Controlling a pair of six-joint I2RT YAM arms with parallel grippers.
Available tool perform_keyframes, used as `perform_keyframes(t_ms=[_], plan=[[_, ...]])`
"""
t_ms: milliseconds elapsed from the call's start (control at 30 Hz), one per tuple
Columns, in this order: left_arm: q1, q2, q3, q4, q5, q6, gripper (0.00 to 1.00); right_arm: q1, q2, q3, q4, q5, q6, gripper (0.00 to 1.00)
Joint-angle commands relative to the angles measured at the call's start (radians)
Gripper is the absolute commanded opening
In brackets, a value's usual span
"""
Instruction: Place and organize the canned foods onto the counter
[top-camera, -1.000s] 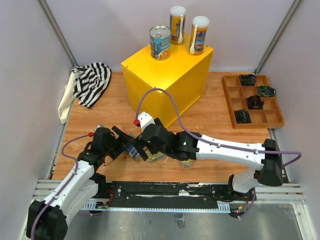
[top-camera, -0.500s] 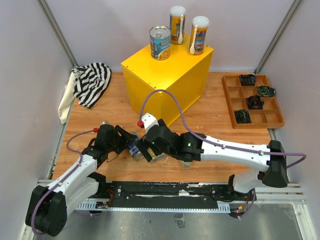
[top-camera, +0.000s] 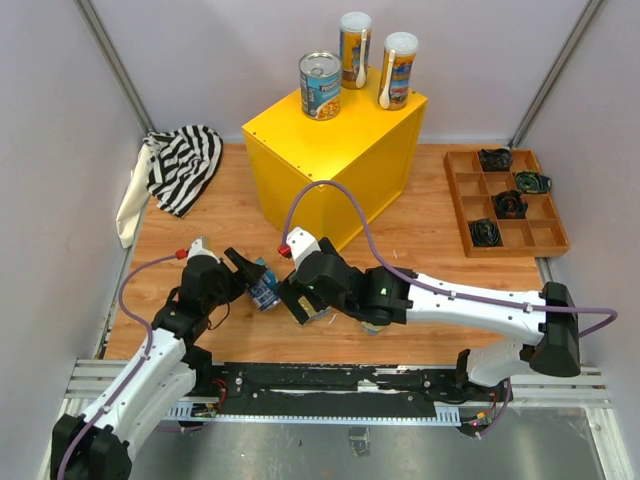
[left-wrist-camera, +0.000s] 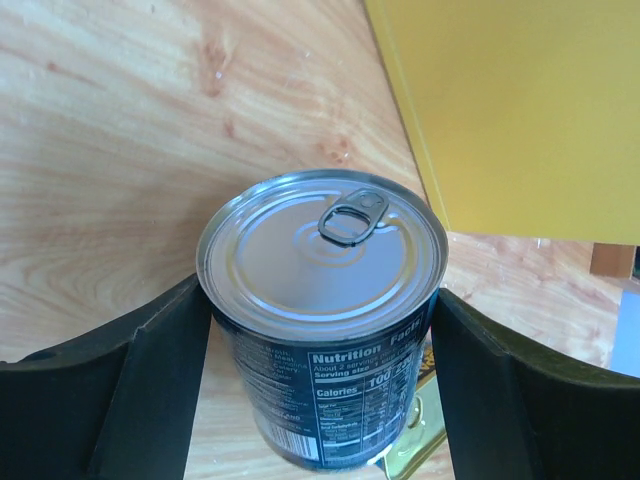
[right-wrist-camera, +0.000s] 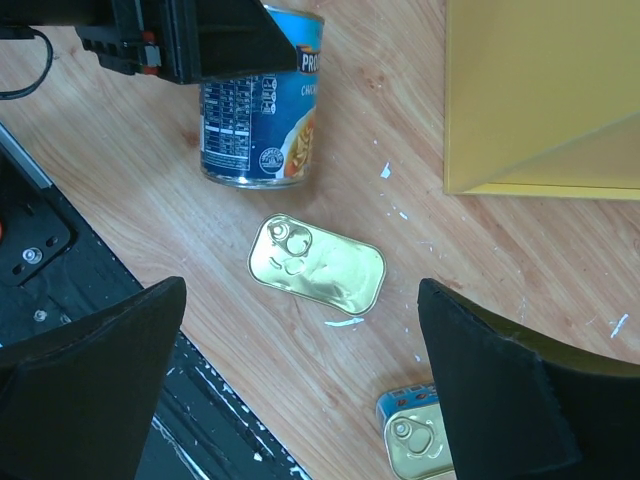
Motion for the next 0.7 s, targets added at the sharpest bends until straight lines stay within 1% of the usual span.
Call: perform_keyframes(t_ms=[0, 67, 167, 333, 433, 467, 600, 667], plan=[[-0.009, -0.101, -0.01, 0.212, -0.01, 0.098, 0.11, 0.025, -0.033, -0.026, 0.047, 0.015, -0.009, 1.0], [-0.01, -0.14, -0.032, 0.252, -0.008, 0.137, 0.11, 0.024, -0.037, -0.031, 0.062, 0.012, -0.009, 1.0], [-0.016, -0.188, -0.065, 0.308, -0.004, 0.193, 0.16, 0.021, -0.038, -0.036, 0.073, 0.011, -0.009, 1.0], [-0.042, -0.204, -0.061, 0.346, -0.011, 0.292, 0.21, 0.019, -0.043, -0.048, 0.08, 0.015, -0.003, 1.0], [-0.082, -0.2, -0.052, 0.368, -0.039, 0.336, 0.23, 0.019, -0.049, -0.058, 0.083, 0.017, 0.005, 1.0], [-0.105, -0.197, -0.052, 0.375, -0.065, 0.349, 0.24, 0.019, -0.049, -0.06, 0.082, 0.018, 0.008, 1.0], [-0.247, -0.172, -0.045, 0.38, -0.245, 0.399, 0.26, 0.018, -0.053, -0.073, 0.087, 0.023, 0.013, 1.0], [-0.334, -0.164, -0.051, 0.395, -0.37, 0.406, 0.27, 0.019, -0.057, -0.083, 0.09, 0.023, 0.017, 1.0]])
